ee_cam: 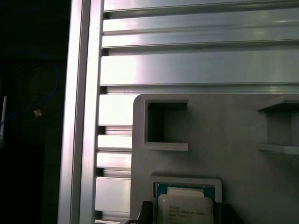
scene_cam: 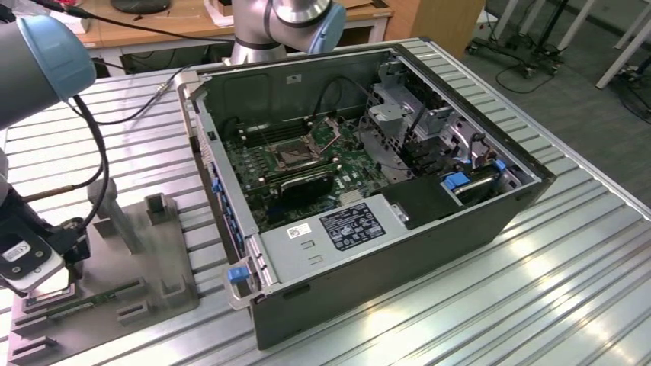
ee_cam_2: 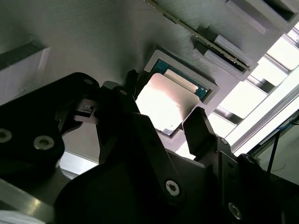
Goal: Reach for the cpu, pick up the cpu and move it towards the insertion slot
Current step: 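Pick up the cpu and move it towards the insertion slot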
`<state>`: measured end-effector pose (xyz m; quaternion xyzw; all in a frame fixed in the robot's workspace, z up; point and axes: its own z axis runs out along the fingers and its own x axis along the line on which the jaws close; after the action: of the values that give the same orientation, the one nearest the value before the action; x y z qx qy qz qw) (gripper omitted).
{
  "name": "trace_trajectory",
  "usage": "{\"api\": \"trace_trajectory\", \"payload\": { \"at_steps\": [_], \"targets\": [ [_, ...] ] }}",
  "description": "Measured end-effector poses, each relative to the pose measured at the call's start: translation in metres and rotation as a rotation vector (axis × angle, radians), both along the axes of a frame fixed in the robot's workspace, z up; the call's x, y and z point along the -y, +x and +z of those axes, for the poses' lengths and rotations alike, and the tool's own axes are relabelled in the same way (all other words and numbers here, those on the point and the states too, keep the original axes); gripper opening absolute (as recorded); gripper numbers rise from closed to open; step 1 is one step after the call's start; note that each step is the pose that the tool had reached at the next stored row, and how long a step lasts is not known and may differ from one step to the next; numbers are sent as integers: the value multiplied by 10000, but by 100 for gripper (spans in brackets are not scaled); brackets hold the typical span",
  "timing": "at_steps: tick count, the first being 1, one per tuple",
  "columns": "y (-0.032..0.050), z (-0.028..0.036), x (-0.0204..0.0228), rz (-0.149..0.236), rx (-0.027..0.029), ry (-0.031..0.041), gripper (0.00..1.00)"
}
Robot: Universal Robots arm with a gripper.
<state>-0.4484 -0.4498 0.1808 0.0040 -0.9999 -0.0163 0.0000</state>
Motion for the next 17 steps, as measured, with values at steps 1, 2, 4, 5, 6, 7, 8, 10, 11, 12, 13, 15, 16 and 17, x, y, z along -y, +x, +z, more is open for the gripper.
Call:
{"api": "trace_trajectory", "payload": {
  "at_steps": [1, 2, 4, 5, 6, 7, 8, 10, 11, 12, 13, 15, 16, 17],
  "targets": [
    [0, 0, 0, -1, 1, 0, 67],
    [0, -1, 0, 0, 1, 1, 67],
    [0, -1, 0, 0, 0, 0, 65],
    [0, -1, 0, 0, 0, 0, 58],
    [0, -1, 0, 0, 0, 1, 58],
    [0, -1, 0, 0, 0, 0, 58],
    [0, 0, 0, 0, -1, 0, 57],
    [0, -1, 0, 0, 0, 0, 55],
    [0, -1, 0, 0, 0, 0, 55],
    [0, -1, 0, 0, 0, 1, 55],
    [0, -1, 0, 0, 0, 0, 55],
    [0, -1, 0, 0, 1, 0, 55],
    [0, 0, 0, 0, 3, 2, 55],
    [0, 7, 0, 0, 4, 3, 55]
  ]
}}
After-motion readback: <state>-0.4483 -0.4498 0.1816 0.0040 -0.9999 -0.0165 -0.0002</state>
